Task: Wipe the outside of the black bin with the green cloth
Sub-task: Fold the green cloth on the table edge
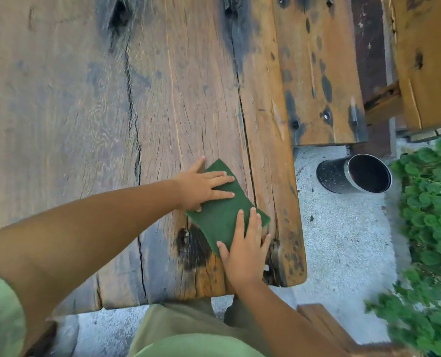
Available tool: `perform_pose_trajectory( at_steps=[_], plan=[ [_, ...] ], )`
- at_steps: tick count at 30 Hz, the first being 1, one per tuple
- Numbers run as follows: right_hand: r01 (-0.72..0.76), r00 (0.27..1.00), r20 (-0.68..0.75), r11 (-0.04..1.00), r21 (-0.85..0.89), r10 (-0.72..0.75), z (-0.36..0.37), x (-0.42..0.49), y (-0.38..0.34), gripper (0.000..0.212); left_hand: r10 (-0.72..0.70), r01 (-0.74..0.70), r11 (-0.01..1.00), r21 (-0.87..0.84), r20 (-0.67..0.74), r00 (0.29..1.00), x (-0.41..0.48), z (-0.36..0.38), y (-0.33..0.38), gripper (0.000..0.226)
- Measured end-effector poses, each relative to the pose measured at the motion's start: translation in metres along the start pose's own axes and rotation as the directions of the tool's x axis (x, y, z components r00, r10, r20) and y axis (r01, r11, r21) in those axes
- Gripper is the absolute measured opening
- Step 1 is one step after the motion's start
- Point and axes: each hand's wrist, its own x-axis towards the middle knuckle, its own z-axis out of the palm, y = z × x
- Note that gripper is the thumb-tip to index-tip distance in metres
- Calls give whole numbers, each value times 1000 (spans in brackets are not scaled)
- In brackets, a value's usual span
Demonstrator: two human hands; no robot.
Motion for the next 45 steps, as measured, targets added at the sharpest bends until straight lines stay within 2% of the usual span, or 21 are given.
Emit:
perform_pose_trajectory(
  at_steps=[5, 10, 14, 17, 20, 22, 25, 29, 31, 35, 38, 40, 43, 45],
  plan=[
    [-159, 987, 1, 981, 107, 160, 11, 5, -24, 93, 209, -209, 973, 96, 9, 978, 30, -29, -28, 98],
    [-337, 940, 37, 908, 250, 338, 7, 18, -57, 97, 278, -280, 940, 195, 36, 960, 53, -55, -36, 102],
    [-400, 917, 102, 878, 264, 387, 2, 27, -68, 100, 202, -205, 959, 194, 35, 979, 52, -54, -25, 106],
    [-351, 933, 162, 912, 214, 321, -10, 23, -58, 105, 73, -73, 992, 102, 2, 997, 40, -42, -14, 115],
    [-233, 957, 208, 964, 128, 204, -33, 23, -35, 96, -82, 72, 993, -94, -108, 991, 25, -27, -7, 96],
    [-170, 972, 188, 976, 135, 143, -55, 34, -14, 75, -264, 193, 924, -331, -186, 947, 16, -18, -3, 75],
    [-116, 983, 168, 963, 245, 76, -87, 67, 11, 44, -552, 309, 638, -705, -140, 822, 9, -5, -1, 61],
    [4, 988, 148, 965, 263, -45, -109, 123, 22, 16, -724, 326, 376, -868, -56, 688, 11, 2, 2, 51],
    [58, 986, 130, 950, 308, -103, -114, 150, 21, 18, -781, 335, 270, -903, -1, 625, 16, 2, 2, 48],
    [148, 975, 109, 930, 337, -195, -119, 192, 9, 40, -872, 377, 88, -922, 112, 477, 22, 5, 3, 36],
    [141, 964, 178, 944, 299, -200, -117, 210, 3, 38, -871, 457, -32, -889, 249, 424, 24, 5, 6, 24],
    [145, 962, 190, 956, 255, -197, -118, 216, 1, 33, -863, 444, -73, -893, 279, 421, 27, 4, 7, 14],
    [231, 953, 166, 962, 148, -255, -120, 215, -3, 17, -877, 401, -1, -916, 193, 439, 31, 1, 5, 8],
    [261, 949, 147, 957, 126, -278, -119, 213, -4, 17, -879, 379, 35, -925, 152, 451, 31, 0, -1, 10]
  ],
)
